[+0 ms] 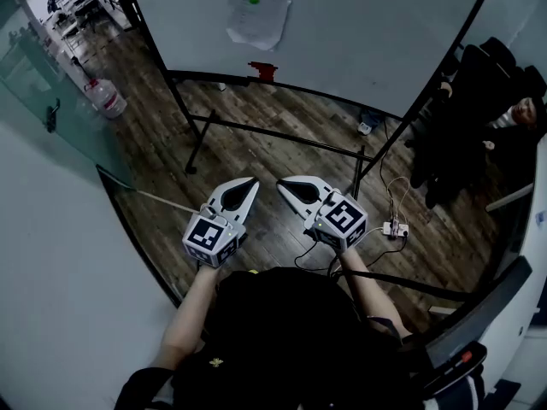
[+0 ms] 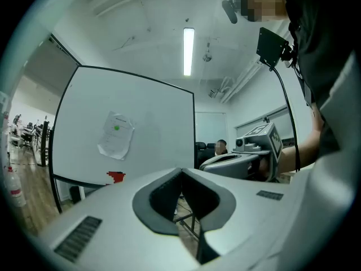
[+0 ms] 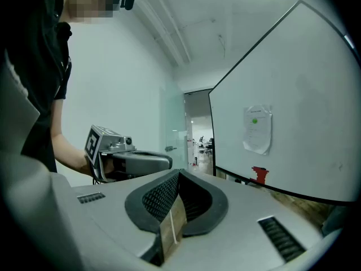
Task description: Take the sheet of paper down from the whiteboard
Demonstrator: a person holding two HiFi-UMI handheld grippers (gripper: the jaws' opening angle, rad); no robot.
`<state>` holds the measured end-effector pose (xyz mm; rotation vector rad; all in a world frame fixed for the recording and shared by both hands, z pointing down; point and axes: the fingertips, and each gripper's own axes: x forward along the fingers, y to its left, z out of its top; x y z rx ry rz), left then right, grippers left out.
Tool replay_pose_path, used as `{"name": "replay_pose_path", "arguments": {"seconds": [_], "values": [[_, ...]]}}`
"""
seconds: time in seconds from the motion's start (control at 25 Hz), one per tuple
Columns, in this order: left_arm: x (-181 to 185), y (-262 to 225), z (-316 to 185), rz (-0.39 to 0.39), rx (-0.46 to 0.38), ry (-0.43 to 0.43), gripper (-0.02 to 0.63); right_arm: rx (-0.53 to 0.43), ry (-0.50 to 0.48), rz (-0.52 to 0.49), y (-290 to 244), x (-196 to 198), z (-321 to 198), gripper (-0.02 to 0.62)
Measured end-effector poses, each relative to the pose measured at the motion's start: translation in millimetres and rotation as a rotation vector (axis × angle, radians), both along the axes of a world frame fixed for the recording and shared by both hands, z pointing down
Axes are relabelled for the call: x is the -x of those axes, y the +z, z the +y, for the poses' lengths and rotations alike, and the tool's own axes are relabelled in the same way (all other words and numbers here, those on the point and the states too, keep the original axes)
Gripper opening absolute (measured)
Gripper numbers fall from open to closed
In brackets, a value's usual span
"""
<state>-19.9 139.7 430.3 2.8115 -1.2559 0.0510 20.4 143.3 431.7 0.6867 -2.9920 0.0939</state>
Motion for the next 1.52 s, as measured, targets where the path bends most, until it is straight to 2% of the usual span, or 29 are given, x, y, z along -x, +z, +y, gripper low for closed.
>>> {"name": "replay_pose_path", "arguments": {"seconds": [0.24, 1.0, 1.52], "values": [[-4.9, -1.4, 1.8, -0.002, -0.002, -0.012, 0.026, -0.028, 0.011, 0.023, -2.3, -7.2, 1.4, 0.011], [-26.3, 2.4, 8.7, -0.021, -0.003, -0.054, 0.026, -0.002, -0.026, 0.020, 6.6, -28.3, 6.9, 0.011], [-24.0, 3.0, -7.3, -0.001, 0.019, -0.066, 0.026, 0.001, -0.028, 0.025, 9.5, -25.4, -6.4, 0.011]]}}
